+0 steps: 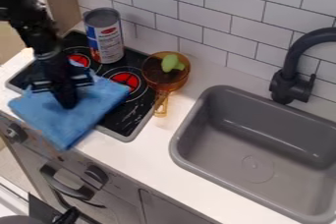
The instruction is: Put the blue fabric that is on the left burner towards the right burner
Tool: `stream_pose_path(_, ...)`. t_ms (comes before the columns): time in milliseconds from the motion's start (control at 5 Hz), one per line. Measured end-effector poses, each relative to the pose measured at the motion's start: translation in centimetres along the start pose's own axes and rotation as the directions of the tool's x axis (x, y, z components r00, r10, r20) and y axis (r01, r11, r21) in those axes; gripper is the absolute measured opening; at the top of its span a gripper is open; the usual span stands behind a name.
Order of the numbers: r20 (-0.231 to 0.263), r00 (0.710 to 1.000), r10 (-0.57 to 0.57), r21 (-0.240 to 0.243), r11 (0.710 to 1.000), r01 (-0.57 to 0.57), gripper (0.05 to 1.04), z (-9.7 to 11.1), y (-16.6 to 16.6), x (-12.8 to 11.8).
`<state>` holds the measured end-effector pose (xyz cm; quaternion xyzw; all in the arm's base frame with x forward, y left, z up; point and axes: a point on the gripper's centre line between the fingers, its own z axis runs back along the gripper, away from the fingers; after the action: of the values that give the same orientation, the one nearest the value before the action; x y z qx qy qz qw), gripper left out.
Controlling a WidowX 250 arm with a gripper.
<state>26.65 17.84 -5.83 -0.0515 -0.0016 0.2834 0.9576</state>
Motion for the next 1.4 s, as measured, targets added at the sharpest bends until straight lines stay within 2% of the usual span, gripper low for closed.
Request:
stream_pose_path(400, -0.016, 0.998, 0.059, -0.014, 0.998, -0.059, 0.052, -0.2, -1.4, -0.9)
stream_pose_path(600, -0.036, 0.999, 0.006, -0.01, 1.0, -0.006, 0.052, -0.6, -4.4, -1.8)
stream_pose_path(1000, -0.055, 0.998, -0.036, -0.021, 0.999, 0.035, 0.052, -0.7, -7.1, -3.0)
stream_pose_path(1400, -0.059, 0.994, -0.088, 0.027, 0.996, 0.09, 0.052, -0.6, -6.4, -3.3)
